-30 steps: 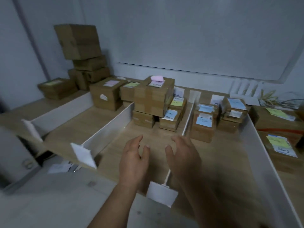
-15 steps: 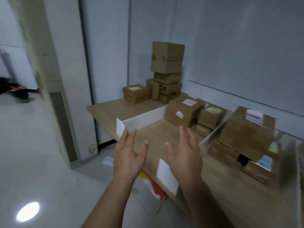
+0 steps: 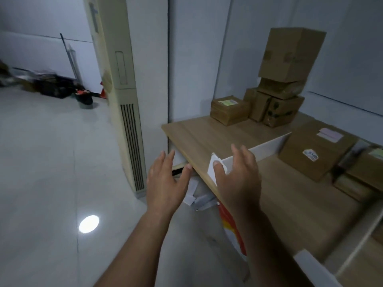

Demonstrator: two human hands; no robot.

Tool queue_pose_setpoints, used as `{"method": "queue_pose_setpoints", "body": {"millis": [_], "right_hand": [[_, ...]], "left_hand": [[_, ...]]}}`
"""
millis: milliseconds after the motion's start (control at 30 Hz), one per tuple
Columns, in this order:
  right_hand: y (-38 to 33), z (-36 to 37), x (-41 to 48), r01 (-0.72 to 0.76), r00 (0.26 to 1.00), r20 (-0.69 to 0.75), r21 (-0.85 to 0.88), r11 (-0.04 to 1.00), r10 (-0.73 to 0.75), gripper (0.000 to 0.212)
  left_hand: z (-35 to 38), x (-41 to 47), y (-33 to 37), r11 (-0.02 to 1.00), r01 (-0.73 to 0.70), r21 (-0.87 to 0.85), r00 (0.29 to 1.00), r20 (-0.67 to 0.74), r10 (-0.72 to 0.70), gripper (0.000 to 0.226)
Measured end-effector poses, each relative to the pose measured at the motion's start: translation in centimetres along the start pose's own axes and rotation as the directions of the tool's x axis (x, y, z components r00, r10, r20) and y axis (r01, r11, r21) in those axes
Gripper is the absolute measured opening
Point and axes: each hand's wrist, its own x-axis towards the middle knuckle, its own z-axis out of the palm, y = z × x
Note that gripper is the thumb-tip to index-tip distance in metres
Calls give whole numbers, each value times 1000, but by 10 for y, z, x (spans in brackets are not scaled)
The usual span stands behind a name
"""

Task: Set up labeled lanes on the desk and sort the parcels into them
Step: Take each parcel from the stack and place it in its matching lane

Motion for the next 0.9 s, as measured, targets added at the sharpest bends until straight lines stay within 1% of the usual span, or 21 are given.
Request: {"method": "queue_pose_setpoints", "body": {"millis": [100,233,500,600,667,700,767,833,867,900], "right_hand": [[-3,28,30,18,1000,0,24,1000,-18,61],[-4,65,83,-2,1000,9,86,996,1,63],[1,118,230,-58,998,-27,196,979,64,64],[2,133,278,-37,997,-61,206,978,51,63],[6,146,302,-44,997,-52,197,979,56,61],[8,152,310,-37,996,-77,190,981,52,60],[11,163,323,-15,983,-173,221,975,54,60],[22,171,336,21,975,-218,242,970,33,57],[28,172,346,7,984,-176,213,977,31,58],[34,172,355,-64,995,-58,187,980,76,64]], "left_hand": [[11,34,-15,1000,8,20,1000,4,-8,63],[28,88,-23,998,-16,53,1000,-3,16,63],[76,237,-10,966,-115,230,993,49,107,65],[101,283,-5,956,-142,257,989,74,127,65],[116,307,-7,955,-150,256,987,88,131,65],[123,317,-8,956,-149,253,987,98,128,65],[137,333,-12,959,-141,246,986,120,114,65],[152,349,-13,962,-149,229,980,161,113,65],[161,358,-13,966,-150,211,976,189,111,66],[170,367,-12,971,-149,188,970,220,106,66]]}}
